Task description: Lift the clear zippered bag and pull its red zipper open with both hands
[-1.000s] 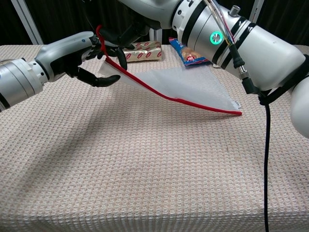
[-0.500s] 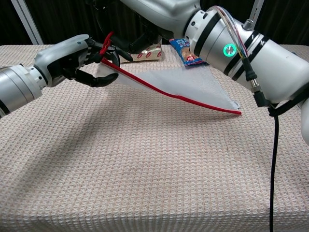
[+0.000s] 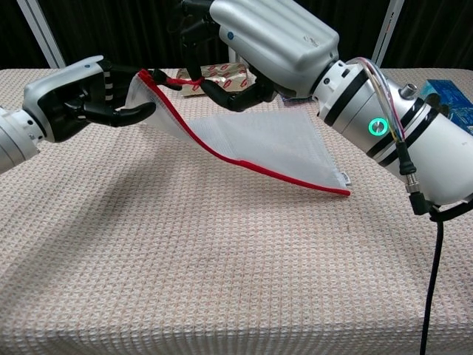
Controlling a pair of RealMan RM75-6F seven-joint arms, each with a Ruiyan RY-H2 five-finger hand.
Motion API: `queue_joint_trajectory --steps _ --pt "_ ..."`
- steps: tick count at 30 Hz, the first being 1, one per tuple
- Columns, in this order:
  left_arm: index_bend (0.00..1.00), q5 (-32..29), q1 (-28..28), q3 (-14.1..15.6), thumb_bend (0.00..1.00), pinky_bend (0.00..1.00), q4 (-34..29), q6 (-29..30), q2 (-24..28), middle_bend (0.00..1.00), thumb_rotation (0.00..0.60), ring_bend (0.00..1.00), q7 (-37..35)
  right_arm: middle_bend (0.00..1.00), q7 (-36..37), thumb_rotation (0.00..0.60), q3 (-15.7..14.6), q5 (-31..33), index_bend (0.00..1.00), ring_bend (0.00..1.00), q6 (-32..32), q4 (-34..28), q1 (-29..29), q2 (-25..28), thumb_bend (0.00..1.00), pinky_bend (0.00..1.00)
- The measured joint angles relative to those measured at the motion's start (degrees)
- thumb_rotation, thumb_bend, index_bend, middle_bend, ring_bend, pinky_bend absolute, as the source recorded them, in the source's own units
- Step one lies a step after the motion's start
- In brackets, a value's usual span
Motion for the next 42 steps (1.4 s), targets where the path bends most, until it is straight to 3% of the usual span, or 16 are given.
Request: queue_joint_trajectory --steps 10,20,30,42 --pt "0.68 -0.31 -0.12 -0.55 0.50 0.11 -1.26 -0.25 0.73 0.25 0.600 0.06 -6.30 0.19 -0.95 0.600 0.07 -1.09 0.83 0.00 1.17 3.76 -0.46 -4.42 0.49 0.00" --pt "0.68 -1.81 0.56 -1.85 0.51 0.11 -1.15 0.30 1.35 0.24 0.600 0.06 -11.79 0.19 -2.59 0.600 -1.67 -2.67 0.83 0.00 2.78 3.79 -2.64 -3.17 0.49 0.00" --pt "0.68 -4.49 2.01 -3.02 0.52 0.11 1.94 -0.17 2.05 0.24 0.600 0.06 -14.35 0.19 -3.31 0.600 -4.59 -3.92 0.83 0.00 4.77 2.21 -6.44 0.55 0.49 0.00" --pt "0.68 -8.16 4.57 -3.45 0.52 0.11 7.68 -1.85 0.80 0.24 0.600 0.06 -7.40 0.19 -4.28 0.600 -10.35 -5.17 0.84 0.00 7.81 -1.08 -14.40 9.67 0.49 0.00"
